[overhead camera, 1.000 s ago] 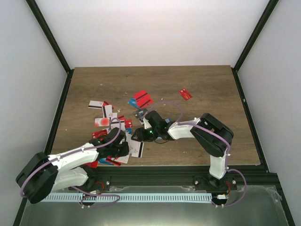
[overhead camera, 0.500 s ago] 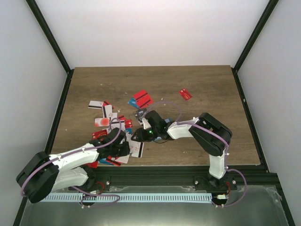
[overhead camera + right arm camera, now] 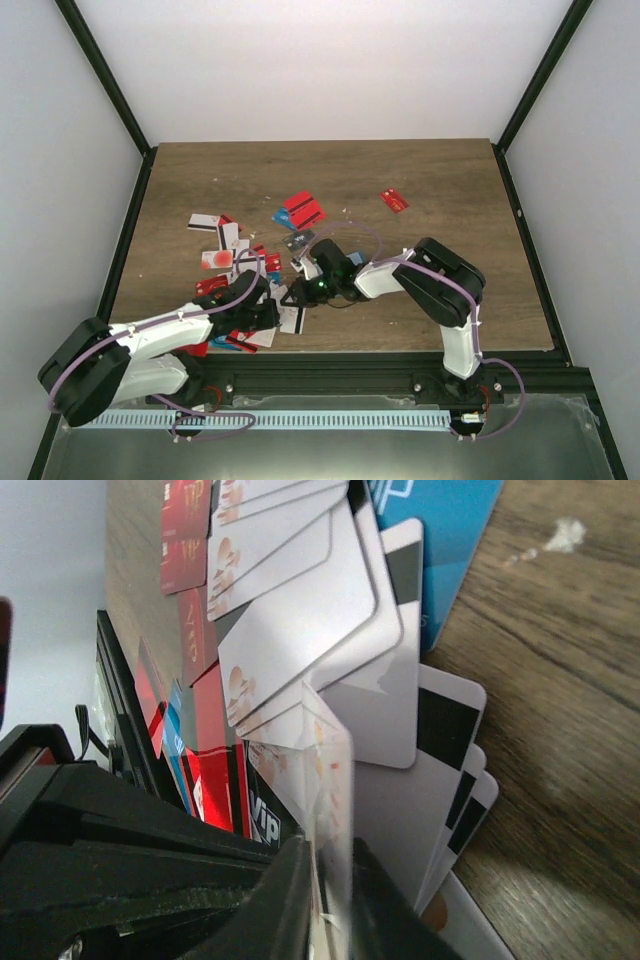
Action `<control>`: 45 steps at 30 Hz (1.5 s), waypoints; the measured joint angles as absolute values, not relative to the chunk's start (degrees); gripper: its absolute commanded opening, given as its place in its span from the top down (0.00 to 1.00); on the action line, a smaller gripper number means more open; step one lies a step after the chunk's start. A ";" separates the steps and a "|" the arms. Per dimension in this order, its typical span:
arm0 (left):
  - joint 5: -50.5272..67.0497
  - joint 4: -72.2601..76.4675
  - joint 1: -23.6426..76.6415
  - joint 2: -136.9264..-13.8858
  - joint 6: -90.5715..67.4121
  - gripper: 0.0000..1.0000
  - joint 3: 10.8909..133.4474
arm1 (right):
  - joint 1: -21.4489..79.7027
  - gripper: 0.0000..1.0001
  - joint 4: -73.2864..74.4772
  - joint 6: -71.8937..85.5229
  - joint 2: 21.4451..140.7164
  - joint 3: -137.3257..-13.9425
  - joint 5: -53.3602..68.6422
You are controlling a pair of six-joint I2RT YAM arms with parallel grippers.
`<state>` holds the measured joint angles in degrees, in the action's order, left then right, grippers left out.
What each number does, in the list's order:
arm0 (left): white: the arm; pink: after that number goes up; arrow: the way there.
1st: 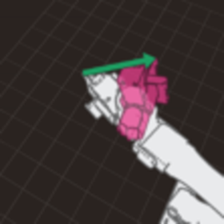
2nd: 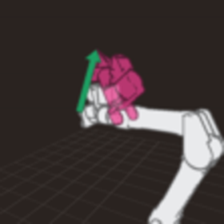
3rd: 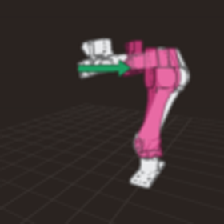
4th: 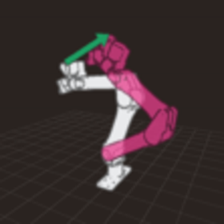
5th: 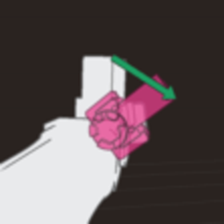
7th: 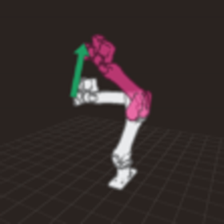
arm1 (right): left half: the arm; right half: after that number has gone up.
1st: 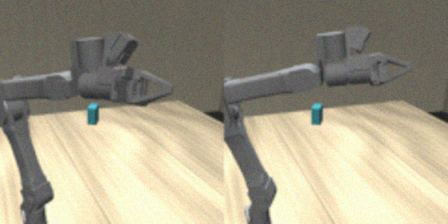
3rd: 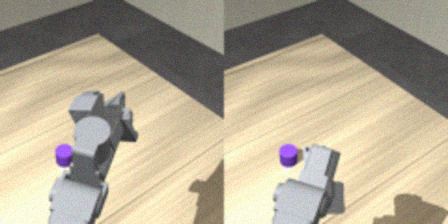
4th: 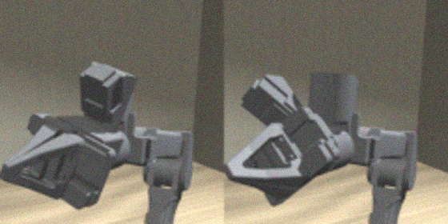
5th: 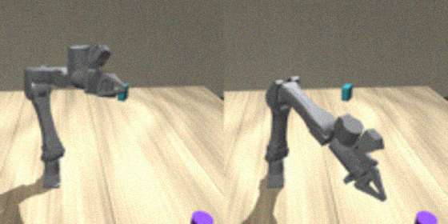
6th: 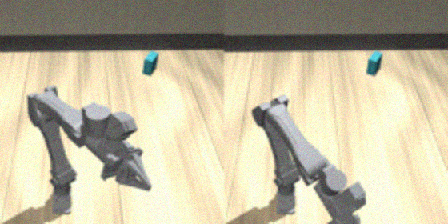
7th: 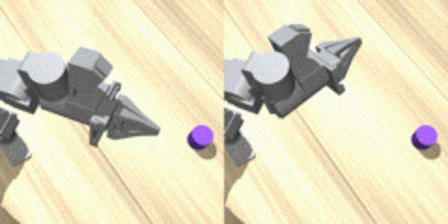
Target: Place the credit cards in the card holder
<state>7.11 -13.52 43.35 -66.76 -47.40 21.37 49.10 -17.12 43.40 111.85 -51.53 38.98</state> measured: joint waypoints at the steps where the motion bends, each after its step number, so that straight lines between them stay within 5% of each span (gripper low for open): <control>1: 7.11 -13.52 43.35 -66.78 -47.40 0.96 21.41 | 49.08 0.97 -17.12 43.35 111.85 -51.53 38.96; 13: 4.82 -20.36 43.44 -63.22 -47.29 0.83 24.32 | 46.76 0.99 -10.15 41.08 102.52 -51.53 38.70; 23: 4.14 -18.31 43.44 -67.13 -44.10 0.82 32.05 | 30.96 0.99 -2.33 34.81 86.32 -45.28 35.05; 45: 7.99 -12.97 42.59 -94.21 -34.46 0.83 48.25 | 24.56 0.99 4.05 26.30 91.66 -41.30 30.48</control>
<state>7.99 -12.97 42.59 -94.21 -34.46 48.25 24.56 4.05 26.30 91.66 -41.30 30.48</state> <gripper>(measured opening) 0.167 0.021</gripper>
